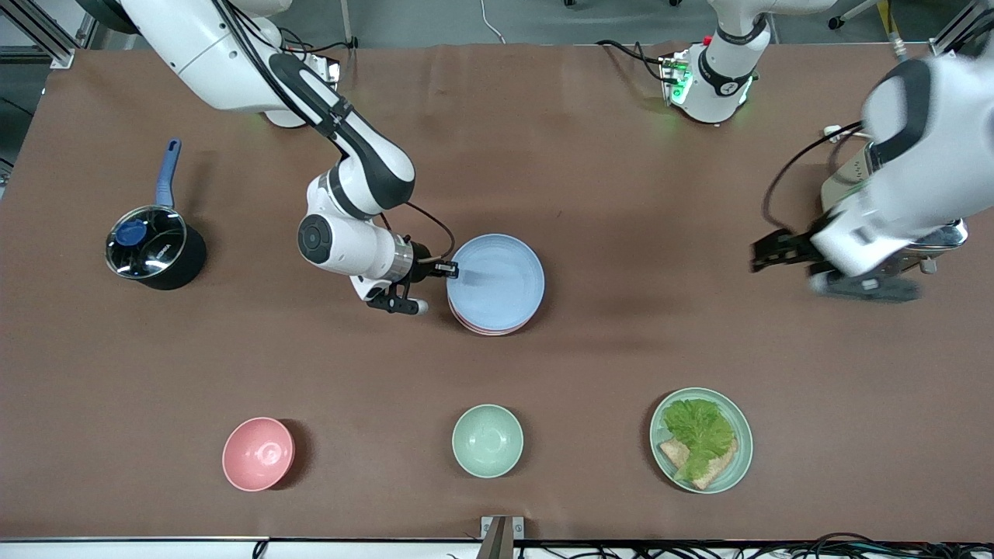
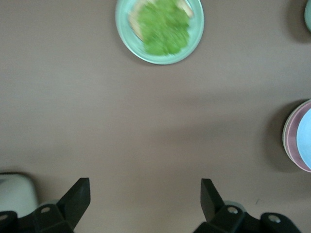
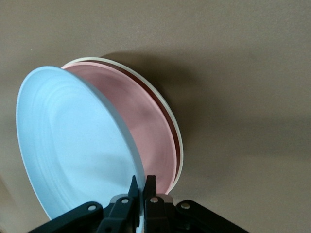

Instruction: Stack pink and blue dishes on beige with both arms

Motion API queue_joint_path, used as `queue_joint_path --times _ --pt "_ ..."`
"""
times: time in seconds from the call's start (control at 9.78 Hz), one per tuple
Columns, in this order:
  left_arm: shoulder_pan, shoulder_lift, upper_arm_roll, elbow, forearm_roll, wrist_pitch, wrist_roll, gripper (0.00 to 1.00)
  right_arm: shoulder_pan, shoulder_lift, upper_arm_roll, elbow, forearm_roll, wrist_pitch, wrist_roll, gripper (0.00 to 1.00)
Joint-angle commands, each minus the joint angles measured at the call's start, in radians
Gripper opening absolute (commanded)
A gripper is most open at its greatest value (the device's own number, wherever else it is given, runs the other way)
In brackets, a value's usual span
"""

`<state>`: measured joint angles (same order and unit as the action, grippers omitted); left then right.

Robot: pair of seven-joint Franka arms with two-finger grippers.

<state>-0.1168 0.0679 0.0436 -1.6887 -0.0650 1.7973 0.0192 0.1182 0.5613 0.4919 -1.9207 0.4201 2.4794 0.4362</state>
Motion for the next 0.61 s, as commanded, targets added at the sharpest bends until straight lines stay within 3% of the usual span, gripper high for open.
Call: queue_joint_path --times 0.0,0.1,0.2,0.31,0.51 --pt "-0.001 -0.006 0.012 0.134 0.072 -0.113 0.005 1.0 -0.005 -0.009 0.014 -0.026 0.006 0.003 -0.001 0.15" --pt "0.012 -0.013 0.003 0.191 0.074 -0.181 0.005 1.0 -0.003 -0.009 0.014 -0.026 0.005 0.0 -0.002 0.17" --pt "0.029 -0.028 -0.013 0.237 0.073 -0.29 0.007 1.0 -0.005 -0.009 0.014 -0.024 0.005 -0.002 0.002 0.54" --pt "0.034 -0.104 -0.025 0.218 0.068 -0.344 0.007 1.0 -0.011 -0.009 0.014 -0.021 0.005 -0.007 0.007 1.0" --pt "0.045 -0.148 -0.027 0.17 0.059 -0.349 0.01 1.0 -0.021 -0.081 0.011 0.015 0.0 -0.089 0.006 1.0"
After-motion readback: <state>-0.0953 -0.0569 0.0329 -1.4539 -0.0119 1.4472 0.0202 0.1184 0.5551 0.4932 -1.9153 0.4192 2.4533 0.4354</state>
